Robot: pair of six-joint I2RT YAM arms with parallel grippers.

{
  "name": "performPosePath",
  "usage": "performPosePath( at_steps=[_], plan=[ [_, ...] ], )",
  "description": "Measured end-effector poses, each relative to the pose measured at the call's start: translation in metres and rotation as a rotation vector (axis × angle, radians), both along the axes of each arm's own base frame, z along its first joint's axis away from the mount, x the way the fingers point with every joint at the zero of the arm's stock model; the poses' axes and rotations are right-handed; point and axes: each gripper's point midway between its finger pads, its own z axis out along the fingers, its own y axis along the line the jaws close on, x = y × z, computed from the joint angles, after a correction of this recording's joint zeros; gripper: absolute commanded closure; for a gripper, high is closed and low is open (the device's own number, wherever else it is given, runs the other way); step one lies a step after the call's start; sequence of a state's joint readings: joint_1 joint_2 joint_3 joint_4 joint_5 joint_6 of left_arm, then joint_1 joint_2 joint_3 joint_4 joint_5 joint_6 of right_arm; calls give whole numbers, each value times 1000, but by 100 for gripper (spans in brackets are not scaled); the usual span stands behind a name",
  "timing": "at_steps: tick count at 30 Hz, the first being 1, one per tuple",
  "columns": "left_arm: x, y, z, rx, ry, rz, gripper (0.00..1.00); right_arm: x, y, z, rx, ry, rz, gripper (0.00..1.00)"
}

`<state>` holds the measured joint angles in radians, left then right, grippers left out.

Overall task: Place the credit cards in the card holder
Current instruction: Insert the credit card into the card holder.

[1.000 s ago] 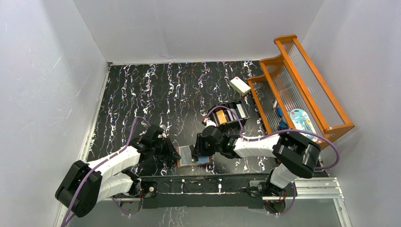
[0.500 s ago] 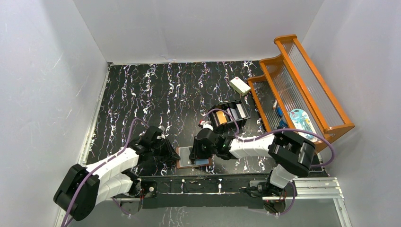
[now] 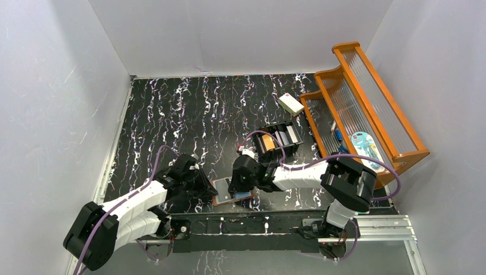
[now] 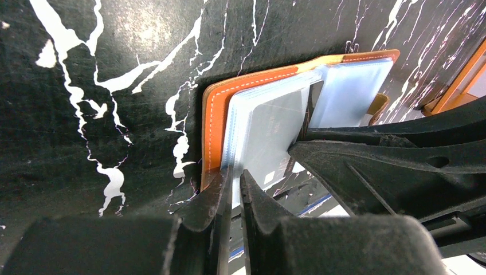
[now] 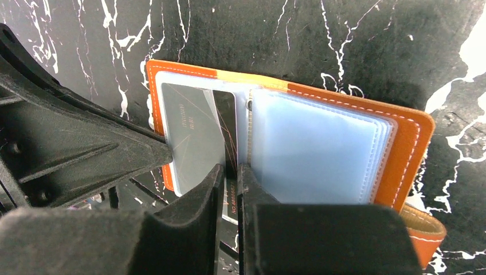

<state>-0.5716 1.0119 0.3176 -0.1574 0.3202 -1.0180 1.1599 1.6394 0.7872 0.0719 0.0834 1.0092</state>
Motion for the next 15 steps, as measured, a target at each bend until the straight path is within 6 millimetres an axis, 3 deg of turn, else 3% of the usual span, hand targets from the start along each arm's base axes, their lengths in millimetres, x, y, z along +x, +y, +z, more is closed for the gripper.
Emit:
performPosePath(
  at_steps=[5, 15],
  plan=[
    [-1, 0, 0, 1, 2, 0, 90, 0, 0, 1, -32, -10, 14, 74],
    [-1, 1, 3, 18, -12, -6, 75, -4, -6, 2, -98, -50, 83, 60]
  ],
)
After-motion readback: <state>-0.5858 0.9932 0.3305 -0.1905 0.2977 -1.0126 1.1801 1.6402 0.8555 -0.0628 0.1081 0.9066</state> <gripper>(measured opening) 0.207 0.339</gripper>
